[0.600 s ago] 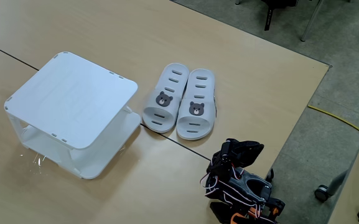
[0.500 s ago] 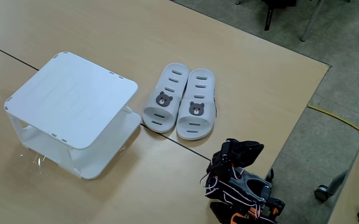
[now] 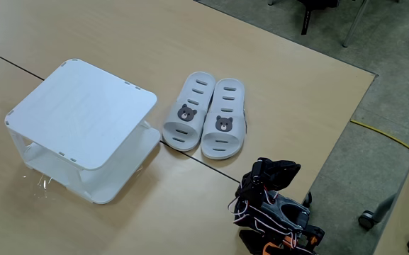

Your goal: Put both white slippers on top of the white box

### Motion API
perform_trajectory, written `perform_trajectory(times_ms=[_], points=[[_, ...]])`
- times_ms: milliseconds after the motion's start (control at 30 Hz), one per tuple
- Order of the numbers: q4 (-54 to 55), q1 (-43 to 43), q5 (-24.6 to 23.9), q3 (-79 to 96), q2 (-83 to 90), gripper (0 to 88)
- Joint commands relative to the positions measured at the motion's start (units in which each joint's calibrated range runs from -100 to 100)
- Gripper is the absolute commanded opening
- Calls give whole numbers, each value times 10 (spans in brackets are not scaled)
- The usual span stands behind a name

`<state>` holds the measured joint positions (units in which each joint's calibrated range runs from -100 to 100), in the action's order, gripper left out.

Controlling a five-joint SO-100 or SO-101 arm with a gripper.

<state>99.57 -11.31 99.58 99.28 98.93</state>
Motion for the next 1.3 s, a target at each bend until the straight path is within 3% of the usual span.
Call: perform_trajectory(times_ms=[0,1267], points=[[-1,0,4,4,-1,8],[-4,-2,4,4,-5,8]])
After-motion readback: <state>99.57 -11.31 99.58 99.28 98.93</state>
